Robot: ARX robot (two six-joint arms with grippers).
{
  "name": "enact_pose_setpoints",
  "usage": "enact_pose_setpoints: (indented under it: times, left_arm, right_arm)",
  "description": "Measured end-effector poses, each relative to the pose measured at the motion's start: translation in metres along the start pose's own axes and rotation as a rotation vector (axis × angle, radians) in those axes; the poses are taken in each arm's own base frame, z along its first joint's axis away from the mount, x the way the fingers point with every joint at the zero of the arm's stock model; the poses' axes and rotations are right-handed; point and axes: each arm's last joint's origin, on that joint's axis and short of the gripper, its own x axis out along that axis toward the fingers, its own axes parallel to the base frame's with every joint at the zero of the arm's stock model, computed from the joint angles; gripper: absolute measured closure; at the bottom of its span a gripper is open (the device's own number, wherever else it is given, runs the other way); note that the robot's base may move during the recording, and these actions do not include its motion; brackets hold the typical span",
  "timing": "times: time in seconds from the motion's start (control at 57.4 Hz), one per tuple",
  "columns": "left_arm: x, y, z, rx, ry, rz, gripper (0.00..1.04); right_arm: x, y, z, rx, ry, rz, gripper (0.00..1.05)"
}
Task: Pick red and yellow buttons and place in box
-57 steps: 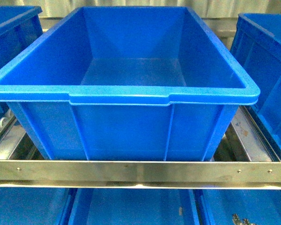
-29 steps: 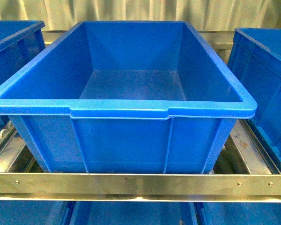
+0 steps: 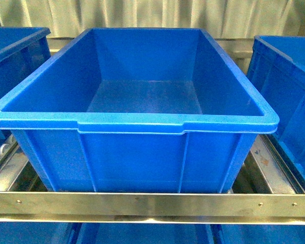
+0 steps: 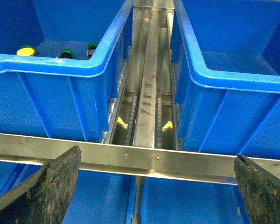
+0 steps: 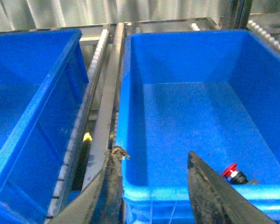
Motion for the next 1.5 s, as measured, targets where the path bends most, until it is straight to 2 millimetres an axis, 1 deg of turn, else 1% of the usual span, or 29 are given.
enact_pose_setpoints:
  times: [0.07, 0.122, 0.157, 0.366, 0.522, 0.557, 0.662, 0.819, 1.289, 1.498]
  left_arm:
    - [0.000, 0.000, 0.000, 0.000, 0.000, 0.000, 0.08]
    - [0.000, 0.000, 0.000, 0.000, 0.000, 0.000, 0.08]
    - [0.000, 0.000, 0.000, 0.000, 0.000, 0.000, 0.08]
    - [0.000, 0.000, 0.000, 0.000, 0.000, 0.000, 0.08]
    - [0.000, 0.000, 0.000, 0.000, 0.000, 0.000, 0.08]
    - [0.000, 0.000, 0.000, 0.000, 0.000, 0.000, 0.08]
    - [0.000, 0.000, 0.000, 0.000, 0.000, 0.000, 0.08]
    - [0.000, 0.000, 0.000, 0.000, 0.000, 0.000, 0.08]
    - [0.000, 0.000, 0.000, 0.000, 0.000, 0.000, 0.08]
    - [0.000, 0.000, 0.000, 0.000, 0.000, 0.000, 0.08]
  right_arm:
    - [-0.010, 0.008, -0.018, -0.012, -0.004, -0.002, 0.87]
    - [-0.015, 0.012, -0.028, -0.018, 0.000, -0.002, 0.98]
    - [-0.017, 0.014, -0.032, -0.021, 0.003, 0.000, 1.02]
    - [-0.031, 0.024, -0.056, -0.025, 0.006, 0.003, 1.01]
    - [-0.039, 0.028, -0.069, -0.026, 0.002, 0.002, 1.01]
    - [-0.042, 0.032, -0.072, -0.026, 0.000, -0.023, 1.01]
    - [-0.048, 0.039, -0.080, -0.027, -0.004, 0.014, 1.01]
    - [-0.053, 0.039, -0.087, -0.027, 0.000, 0.005, 1.01]
    - [-0.064, 0.039, -0.099, -0.028, -0.011, 0.007, 1.01]
    - [-0.068, 0.039, -0.098, -0.027, -0.033, 0.007, 1.01]
